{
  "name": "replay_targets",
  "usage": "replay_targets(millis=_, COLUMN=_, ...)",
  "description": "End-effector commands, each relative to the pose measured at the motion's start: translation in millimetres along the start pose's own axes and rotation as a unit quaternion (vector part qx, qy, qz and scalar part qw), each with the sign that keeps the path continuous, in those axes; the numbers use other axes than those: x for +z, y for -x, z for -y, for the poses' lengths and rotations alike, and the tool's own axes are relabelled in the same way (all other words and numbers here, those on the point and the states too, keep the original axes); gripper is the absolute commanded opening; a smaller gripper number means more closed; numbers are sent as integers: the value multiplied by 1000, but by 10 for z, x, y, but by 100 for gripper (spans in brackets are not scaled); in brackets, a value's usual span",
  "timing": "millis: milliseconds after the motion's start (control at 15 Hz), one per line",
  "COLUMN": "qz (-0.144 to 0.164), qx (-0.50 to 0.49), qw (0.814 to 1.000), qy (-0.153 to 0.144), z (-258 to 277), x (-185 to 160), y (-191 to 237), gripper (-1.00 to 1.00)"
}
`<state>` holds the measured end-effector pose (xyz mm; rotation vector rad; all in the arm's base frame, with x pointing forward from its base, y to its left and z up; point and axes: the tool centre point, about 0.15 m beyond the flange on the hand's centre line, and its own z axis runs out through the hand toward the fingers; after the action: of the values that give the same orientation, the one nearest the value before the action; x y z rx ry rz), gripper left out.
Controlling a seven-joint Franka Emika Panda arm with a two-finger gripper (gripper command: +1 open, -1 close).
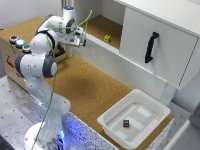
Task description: Pick up the purple block
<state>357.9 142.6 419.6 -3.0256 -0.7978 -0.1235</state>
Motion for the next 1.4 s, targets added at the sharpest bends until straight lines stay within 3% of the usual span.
replay_targets(millis=0, qz=-79, qx=32, qw=996, qy=-27, z=-713, x=108, y=812, gripper=100)
replay_targets(millis=267, qz=-78, qx=77, qw=994, qy=2, z=-1198, x=66, y=1367, gripper=100)
replay_targets(millis=733, qz=-68, qx=162, qw=984, qy=4, z=-2010, x=143, y=2177, gripper=100)
replay_targets(millis=1000, qz=-58, qx=256, qw=965, qy=12, z=-2455, x=183, y=2430, gripper=100)
replay_targets(millis=1133, qz=-43, qx=299, qw=953, qy=38, z=-2663, x=88, y=2555, gripper=100)
replay_targets(millis=1333, qz=-37, qx=344, qw=937, qy=47, z=-2804, x=32, y=2685, gripper=100)
